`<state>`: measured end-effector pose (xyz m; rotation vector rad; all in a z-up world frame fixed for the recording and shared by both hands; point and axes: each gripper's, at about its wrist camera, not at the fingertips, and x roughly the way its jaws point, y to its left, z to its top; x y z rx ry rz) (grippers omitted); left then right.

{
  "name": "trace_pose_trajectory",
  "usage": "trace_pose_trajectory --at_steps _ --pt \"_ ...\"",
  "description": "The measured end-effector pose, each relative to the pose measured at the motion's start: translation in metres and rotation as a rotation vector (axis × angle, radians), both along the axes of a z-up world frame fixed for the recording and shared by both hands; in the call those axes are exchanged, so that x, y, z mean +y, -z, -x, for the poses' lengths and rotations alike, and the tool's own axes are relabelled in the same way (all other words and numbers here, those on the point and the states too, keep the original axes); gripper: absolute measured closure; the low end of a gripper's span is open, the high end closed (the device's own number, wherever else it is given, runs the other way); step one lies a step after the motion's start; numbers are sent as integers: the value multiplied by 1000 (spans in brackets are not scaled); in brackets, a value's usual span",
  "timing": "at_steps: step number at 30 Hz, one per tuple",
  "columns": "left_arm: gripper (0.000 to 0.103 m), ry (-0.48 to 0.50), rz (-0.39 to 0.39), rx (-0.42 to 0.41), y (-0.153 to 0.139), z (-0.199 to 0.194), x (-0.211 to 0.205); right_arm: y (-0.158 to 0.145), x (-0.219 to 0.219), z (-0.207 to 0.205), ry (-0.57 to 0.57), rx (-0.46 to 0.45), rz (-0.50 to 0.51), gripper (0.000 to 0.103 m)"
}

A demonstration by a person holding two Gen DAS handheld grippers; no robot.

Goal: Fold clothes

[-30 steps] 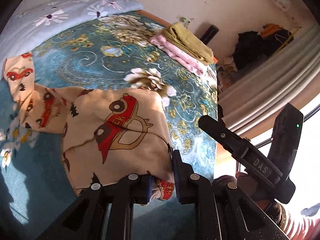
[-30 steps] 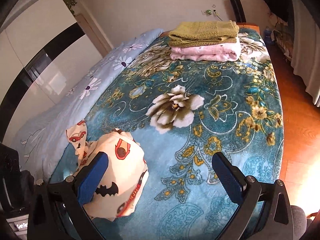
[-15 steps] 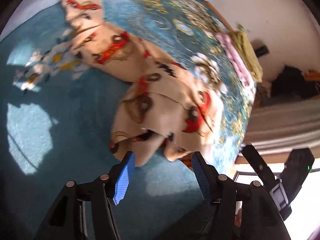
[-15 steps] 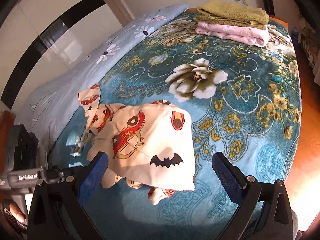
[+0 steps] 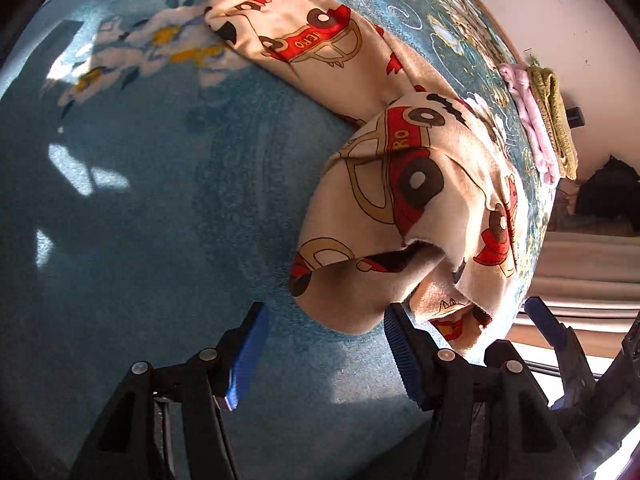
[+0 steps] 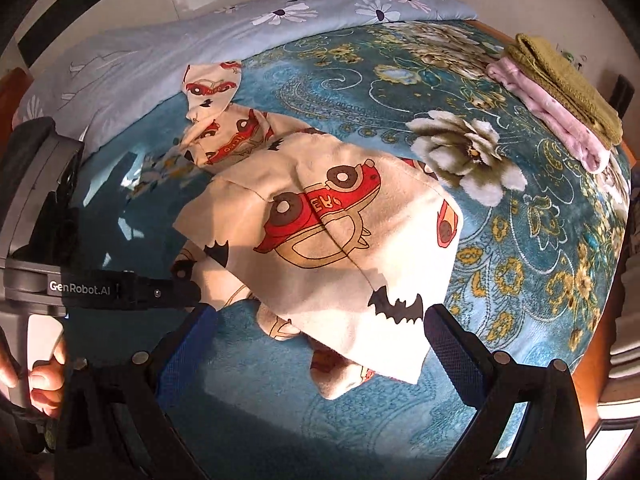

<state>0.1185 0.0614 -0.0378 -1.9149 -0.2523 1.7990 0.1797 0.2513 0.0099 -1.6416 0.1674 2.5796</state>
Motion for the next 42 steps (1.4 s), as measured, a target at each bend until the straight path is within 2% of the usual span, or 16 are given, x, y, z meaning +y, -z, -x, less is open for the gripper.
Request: trace_pose_trajectory --at_steps 1,3,6,8,9,16,20,26,27,30,32,37,40,42 --pt "39 -3 -2 -3 0 -1 -2 2 0 3 -4 -8 -15 12" --pt "39 -10 -7 -9 1 -2 -5 6 1 7 -13 -23 -39 43" --pt "39 -20 -14 -19 1 -5 -10 6 6 9 7 -22 -22 71" --pt "39 -27 -18 -25 1 -7 -14 1 13 9 43 -2 -10 87" --pt "39 -30 -21 -28 2 -7 -15 -2 18 9 61 7 -4 90" --pt "39 -38 -40 -46 1 -15 -22 -41 67 2 156 109 4 95" --pt "39 -20 -51 -46 1 -18 -15 -69 110 -12 274 172 -40 99" --pt "39 -10 -56 -25 -2 -22 -4 -82 162 -38 439 208 -22 99" --pt "39 7 -43 3 -6 -24 1 -83 168 -42 456 212 -19 99" --pt "39 71 4 106 -25 -33 16 -71 150 -41 388 189 -5 99" --pt "39 147 19 209 -43 -40 32 -59 140 -41 375 173 25 99" --pt "36 438 52 510 -78 -54 96 -33 146 -51 468 139 140 99" --pt "31 630 42 644 -88 -61 115 -27 149 -63 495 118 145 99" --pt "31 760 54 708 -80 -66 154 -25 155 -74 524 113 160 99"
